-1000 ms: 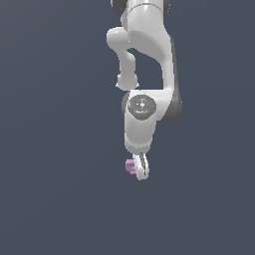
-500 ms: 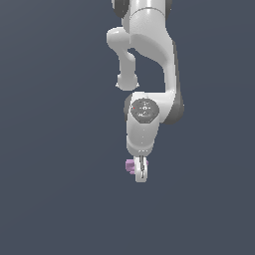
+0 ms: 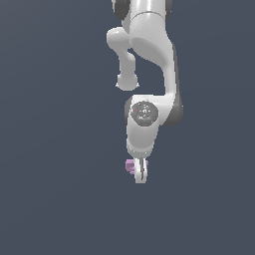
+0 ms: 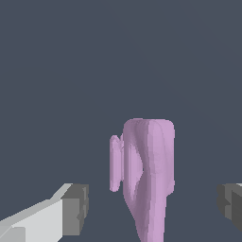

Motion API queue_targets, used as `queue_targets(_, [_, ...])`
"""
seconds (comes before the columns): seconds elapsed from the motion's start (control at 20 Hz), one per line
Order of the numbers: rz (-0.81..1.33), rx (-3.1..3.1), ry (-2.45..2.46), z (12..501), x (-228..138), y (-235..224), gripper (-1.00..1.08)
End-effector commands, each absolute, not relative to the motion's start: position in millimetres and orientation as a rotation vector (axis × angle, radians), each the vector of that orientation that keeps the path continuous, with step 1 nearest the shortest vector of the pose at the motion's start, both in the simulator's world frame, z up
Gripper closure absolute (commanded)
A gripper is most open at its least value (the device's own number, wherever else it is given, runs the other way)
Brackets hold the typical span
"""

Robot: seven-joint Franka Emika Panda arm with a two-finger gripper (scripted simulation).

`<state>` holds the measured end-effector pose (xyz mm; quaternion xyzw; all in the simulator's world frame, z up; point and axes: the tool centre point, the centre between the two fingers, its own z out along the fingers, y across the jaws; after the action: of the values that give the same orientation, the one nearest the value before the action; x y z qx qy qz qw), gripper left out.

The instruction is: Pick up the object and move it to a goal position.

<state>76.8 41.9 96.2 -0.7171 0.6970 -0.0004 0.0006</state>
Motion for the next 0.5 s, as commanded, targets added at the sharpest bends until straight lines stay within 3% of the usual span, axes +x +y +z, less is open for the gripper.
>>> queue_targets(0.0, [0.0, -2.251, 2.191, 84.6, 76.1, 41.6, -0.92])
queue_targets(0.45, [0.0, -2.248, 2.194, 54.0, 76.2, 41.6, -0.92])
